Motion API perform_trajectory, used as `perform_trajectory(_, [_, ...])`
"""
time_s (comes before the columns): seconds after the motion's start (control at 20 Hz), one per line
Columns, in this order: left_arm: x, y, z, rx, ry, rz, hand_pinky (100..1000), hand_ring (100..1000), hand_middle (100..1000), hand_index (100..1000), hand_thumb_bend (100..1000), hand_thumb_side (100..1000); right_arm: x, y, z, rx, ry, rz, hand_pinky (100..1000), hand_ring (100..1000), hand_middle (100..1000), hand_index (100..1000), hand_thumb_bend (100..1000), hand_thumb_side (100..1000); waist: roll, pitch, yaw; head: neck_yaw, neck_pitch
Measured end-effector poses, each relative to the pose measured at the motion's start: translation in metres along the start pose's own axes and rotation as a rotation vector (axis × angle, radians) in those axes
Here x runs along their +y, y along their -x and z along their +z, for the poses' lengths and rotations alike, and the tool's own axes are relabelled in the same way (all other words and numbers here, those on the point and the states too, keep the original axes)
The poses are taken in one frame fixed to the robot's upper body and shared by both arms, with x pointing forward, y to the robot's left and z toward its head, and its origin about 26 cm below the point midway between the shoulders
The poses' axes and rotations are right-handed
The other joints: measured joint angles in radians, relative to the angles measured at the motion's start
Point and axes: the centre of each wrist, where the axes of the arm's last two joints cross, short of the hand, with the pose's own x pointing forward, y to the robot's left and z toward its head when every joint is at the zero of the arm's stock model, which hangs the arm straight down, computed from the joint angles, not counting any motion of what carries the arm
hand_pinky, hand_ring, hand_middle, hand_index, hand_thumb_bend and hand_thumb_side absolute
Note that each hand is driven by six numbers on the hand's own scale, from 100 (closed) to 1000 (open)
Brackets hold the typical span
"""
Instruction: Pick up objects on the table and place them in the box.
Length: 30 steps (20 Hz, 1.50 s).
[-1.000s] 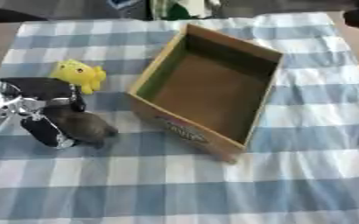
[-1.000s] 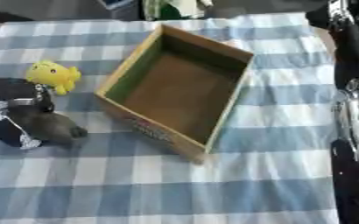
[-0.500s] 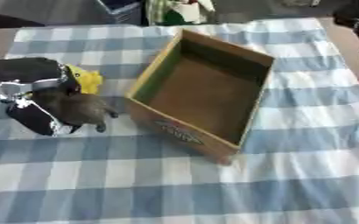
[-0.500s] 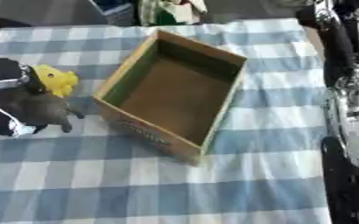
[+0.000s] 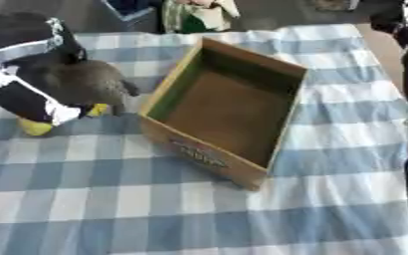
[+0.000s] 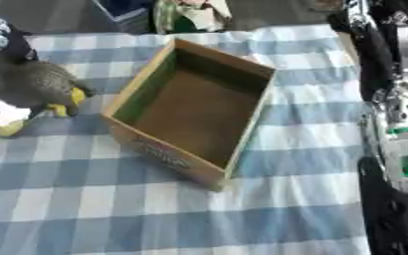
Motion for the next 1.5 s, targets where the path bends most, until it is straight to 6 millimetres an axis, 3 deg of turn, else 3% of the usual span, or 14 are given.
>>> perform_trajectory(0.25, [0.019,-0.016,-0.007,-0.016,-0.123,-0.054,386,473,332,365,100,245,0.012,-0.008,-0.005,-0.042,-0.028,-0.03,710,632,461,768,100,538,-0.002,0.002,-0.031,0.023,-0.018])
perform_trajectory(0.55, [0.026,-0.03,-0.023,-0.024,-0.279,-0.071,365,467,331,355,100,250,0.03,-0.016,-0.006,-0.08,-0.086,-0.069,711,634,462,770,100,533,-0.002,0.006,-0.062,0.054,-0.039])
perform_trajectory(0.85, [0.017,-0.032,-0.047,0.0,-0.347,-0.097,379,475,344,356,100,252,0.04,-0.02,-0.008,-0.096,-0.141,-0.089,711,633,462,770,100,540,-0.003,0.014,-0.086,0.083,-0.053])
perform_trajectory(1.05, [0.015,-0.033,-0.063,-0.002,-0.372,-0.122,386,480,351,357,100,251,0.05,-0.025,-0.007,-0.115,-0.17,-0.119,711,633,462,770,100,543,0.001,0.03,-0.123,0.109,-0.062])
perform_trajectory(1.5, [-0.011,-0.038,-0.094,-0.037,-0.375,-0.19,400,492,381,370,100,246,0.059,-0.033,-0.005,-0.136,-0.194,-0.152,712,633,462,770,100,551,0.004,0.044,-0.137,0.127,-0.07])
